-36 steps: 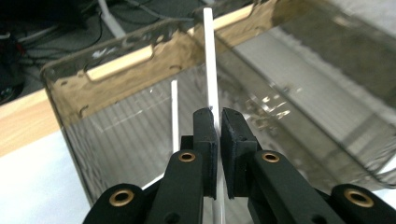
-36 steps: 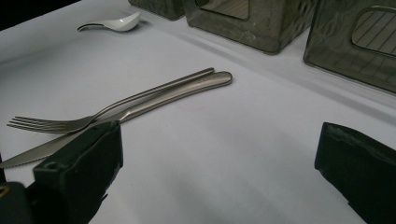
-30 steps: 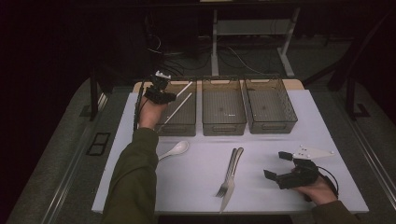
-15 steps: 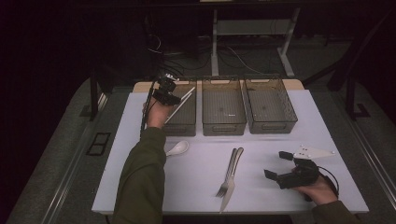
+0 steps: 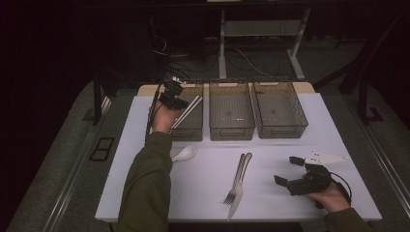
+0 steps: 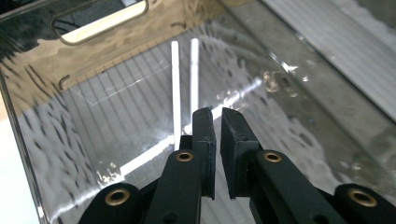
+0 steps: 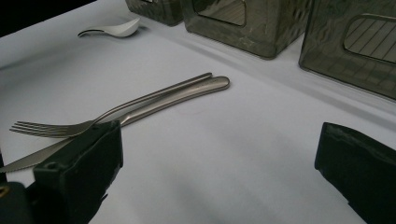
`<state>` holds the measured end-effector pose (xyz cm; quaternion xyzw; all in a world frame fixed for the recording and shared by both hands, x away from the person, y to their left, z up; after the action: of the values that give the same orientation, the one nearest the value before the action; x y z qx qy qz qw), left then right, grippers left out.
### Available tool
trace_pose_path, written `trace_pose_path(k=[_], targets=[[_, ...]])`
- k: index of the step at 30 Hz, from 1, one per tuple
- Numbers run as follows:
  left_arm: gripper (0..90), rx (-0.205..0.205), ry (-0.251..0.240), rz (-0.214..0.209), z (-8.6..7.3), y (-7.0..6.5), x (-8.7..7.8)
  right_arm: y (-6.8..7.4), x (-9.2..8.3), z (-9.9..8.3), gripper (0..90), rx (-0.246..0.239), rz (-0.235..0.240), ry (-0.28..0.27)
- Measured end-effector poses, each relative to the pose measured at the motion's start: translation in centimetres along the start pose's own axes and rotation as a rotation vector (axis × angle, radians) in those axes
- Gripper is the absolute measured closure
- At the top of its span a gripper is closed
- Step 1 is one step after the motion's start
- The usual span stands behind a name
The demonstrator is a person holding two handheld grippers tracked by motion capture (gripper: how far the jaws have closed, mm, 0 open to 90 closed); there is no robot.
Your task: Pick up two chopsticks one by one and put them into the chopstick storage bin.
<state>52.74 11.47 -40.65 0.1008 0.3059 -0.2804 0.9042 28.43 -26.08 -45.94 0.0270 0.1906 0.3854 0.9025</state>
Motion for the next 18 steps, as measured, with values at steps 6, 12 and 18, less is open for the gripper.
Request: trace_pose_path(k=[6, 12, 18], targets=[[75.2, -0.009, -0.062, -0.052, 0.9, -0.7, -1.5, 0.0, 0.0, 0.0, 1.1, 0.001, 0.0, 0.0], [68.3, 0.012, -0.128, -0.137, 1.7, -2.2, -3.7, 0.0, 0.0, 0.0, 1.1, 0.0, -0.001, 0.001], [60.5, 0.035, -0.181, -0.222, 1.7, -4.0, -5.8, -0.1, 0.0, 0.0, 1.1, -0.001, -0.004, -0.001]])
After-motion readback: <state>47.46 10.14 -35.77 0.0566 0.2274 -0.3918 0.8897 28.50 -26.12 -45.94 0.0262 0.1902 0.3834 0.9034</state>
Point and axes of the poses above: each handheld gripper's, and its own axes: x roughly forward along the jaws, z roughly out of its top, y roughly to its left, the point moved 5 cm from there along x, roughly forward along the jaws, and after that the axes turned 12 degrees about -y, right-handed, at the moved point
